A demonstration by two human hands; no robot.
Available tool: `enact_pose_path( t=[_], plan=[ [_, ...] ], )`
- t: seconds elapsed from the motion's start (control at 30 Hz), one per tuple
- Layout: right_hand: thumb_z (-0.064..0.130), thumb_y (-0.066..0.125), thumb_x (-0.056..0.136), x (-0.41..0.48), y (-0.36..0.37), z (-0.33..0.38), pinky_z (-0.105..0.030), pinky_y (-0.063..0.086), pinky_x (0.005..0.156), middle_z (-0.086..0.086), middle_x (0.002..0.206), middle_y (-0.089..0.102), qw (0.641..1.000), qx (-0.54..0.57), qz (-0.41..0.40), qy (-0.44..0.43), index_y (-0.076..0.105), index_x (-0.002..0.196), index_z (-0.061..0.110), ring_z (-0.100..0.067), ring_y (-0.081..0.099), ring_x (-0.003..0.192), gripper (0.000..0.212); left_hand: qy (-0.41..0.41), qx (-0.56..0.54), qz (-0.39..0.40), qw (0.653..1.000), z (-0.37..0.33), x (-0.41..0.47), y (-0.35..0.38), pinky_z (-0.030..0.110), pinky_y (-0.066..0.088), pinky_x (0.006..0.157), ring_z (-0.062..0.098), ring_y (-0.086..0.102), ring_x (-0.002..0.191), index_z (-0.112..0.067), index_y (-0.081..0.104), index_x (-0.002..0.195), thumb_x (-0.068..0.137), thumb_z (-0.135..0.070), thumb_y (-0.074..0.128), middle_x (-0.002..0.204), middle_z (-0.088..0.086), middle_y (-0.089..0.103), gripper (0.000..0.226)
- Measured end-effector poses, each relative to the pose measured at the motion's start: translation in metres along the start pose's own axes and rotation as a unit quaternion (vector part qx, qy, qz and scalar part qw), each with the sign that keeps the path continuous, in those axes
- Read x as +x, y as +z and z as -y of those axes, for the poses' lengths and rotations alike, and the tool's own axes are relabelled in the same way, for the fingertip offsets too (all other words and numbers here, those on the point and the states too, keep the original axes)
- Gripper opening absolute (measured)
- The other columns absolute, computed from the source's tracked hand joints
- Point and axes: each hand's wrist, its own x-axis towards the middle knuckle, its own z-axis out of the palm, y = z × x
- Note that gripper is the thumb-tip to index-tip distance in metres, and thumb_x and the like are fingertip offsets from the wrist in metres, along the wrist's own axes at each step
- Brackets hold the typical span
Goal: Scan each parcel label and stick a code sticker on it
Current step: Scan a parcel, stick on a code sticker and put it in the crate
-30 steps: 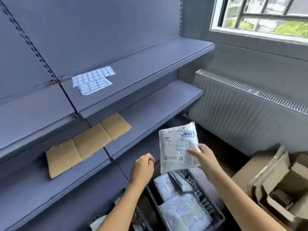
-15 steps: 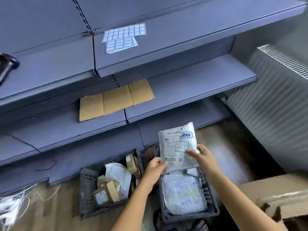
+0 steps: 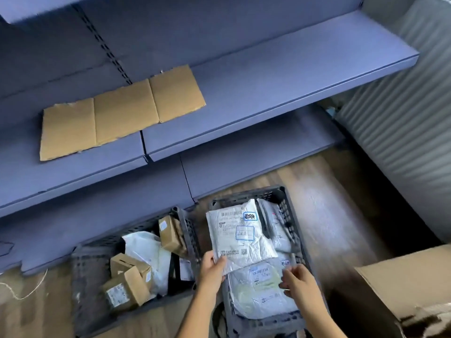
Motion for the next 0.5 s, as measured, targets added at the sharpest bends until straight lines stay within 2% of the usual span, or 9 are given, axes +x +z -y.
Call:
enact_pose_path(
  t=[0.13, 0.33, 0.43, 0.5],
  plan=[
    [0.003, 0.056, 0.087, 0.059, 0.021, -0.053, -0.025, 0.038, 0.052, -0.006, 0.06, 0.052, 0.998, -0.053, 0.018, 0.023, 0.047, 0.07, 0.009, -0.015, 0.052, 0.05, 0.02, -0.004, 0.029, 0.019, 0.999, 0.044, 0.071, 0.023, 0.022, 0.041, 0.065, 0.01, 0.053, 0.082, -0.018, 0.052, 0.102, 0.097, -0.013, 0.05, 0.097, -0.003, 0.059, 0.007],
    [0.01, 0.058, 0.087, 0.136, 0.048, -0.125, -0.025, 0.041, 0.056, -0.006, 0.061, 0.055, 0.993, -0.104, 0.03, 0.051, 0.049, 0.071, 0.009, -0.011, 0.056, 0.049, 0.019, -0.013, 0.065, 0.025, 0.998, 0.111, 0.172, 0.052, 0.023, 0.046, 0.067, 0.008, 0.057, 0.084, -0.018, 0.052, 0.104, 0.097, -0.013, 0.051, 0.098, -0.003, 0.061, 0.009],
    [0.013, 0.058, 0.087, 0.162, 0.057, -0.149, -0.026, 0.044, 0.06, -0.003, 0.058, 0.058, 0.991, -0.124, 0.027, 0.049, 0.051, 0.072, 0.009, -0.004, 0.056, 0.044, 0.016, -0.004, 0.074, 0.02, 0.997, 0.132, 0.213, 0.064, 0.036, 0.049, 0.089, 0.02, 0.059, 0.098, -0.015, 0.051, 0.106, 0.096, -0.013, 0.052, 0.108, 0.006, 0.062, 0.011],
    [0.012, 0.058, 0.087, 0.175, 0.061, -0.162, -0.025, 0.045, 0.057, -0.002, 0.057, 0.058, 0.99, -0.128, 0.026, 0.048, 0.052, 0.073, 0.008, -0.004, 0.056, 0.045, 0.016, 0.0, 0.101, 0.016, 0.995, 0.144, 0.237, 0.074, 0.046, 0.047, 0.096, 0.025, 0.057, 0.105, -0.012, 0.05, 0.112, 0.096, -0.016, 0.052, 0.115, 0.01, 0.06, 0.017]
  ],
)
